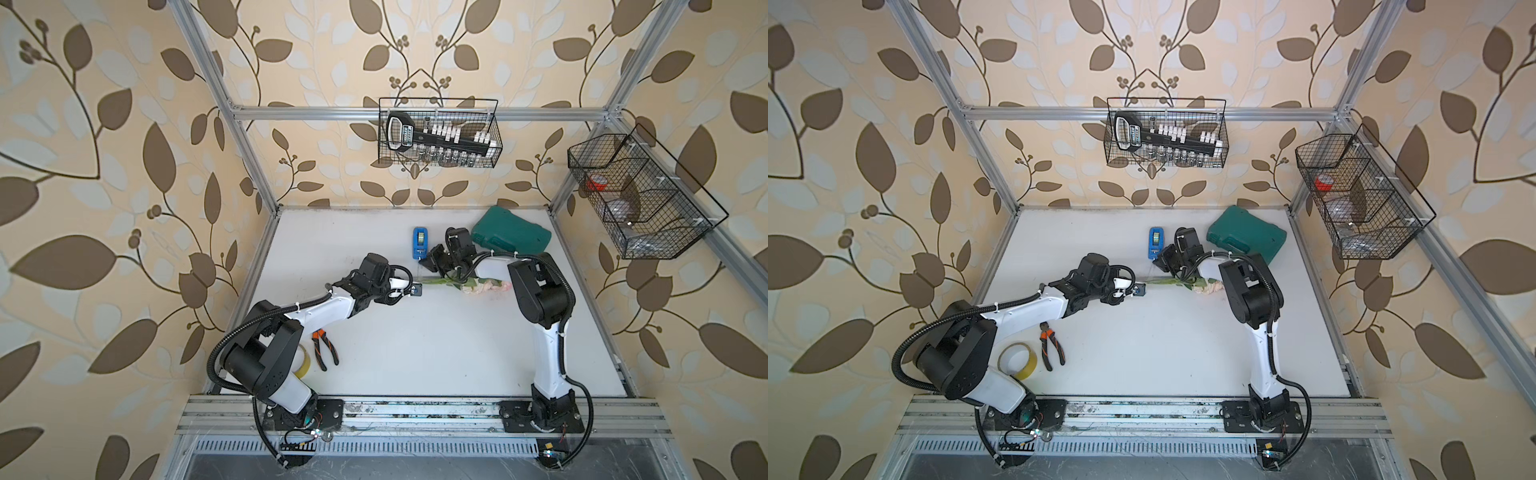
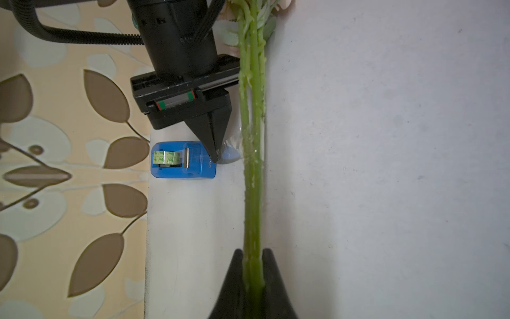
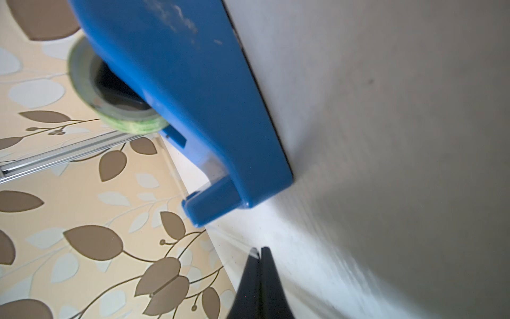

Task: Wrap bouquets with tape
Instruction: Tear off the tape using the Tape Cutter.

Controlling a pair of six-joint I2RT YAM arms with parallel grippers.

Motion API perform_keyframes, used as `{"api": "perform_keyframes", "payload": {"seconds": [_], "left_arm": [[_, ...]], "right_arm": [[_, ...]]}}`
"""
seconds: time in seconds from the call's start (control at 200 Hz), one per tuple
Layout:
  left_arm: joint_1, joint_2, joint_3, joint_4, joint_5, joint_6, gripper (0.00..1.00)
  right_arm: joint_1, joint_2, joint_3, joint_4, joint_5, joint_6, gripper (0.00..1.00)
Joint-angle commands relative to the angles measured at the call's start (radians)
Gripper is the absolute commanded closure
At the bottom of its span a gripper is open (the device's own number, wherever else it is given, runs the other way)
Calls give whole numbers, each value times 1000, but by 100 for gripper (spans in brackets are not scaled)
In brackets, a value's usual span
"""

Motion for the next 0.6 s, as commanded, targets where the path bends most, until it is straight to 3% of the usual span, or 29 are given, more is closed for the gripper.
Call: {"api": "perform_keyframes", "payload": {"seconds": [0.0,0.405,0.595], "left_arm": [[-38,-72,-8,13,125,56,100],[-42,-144,-23,27,159,73,100],[-43,-174,-17,13,182,80,100]], "right_arm": [[-7,92,-26,-209,36,54,100],[3,161,86,-399,70,80,100],[9,138,8,-343,66,118,100]]}}
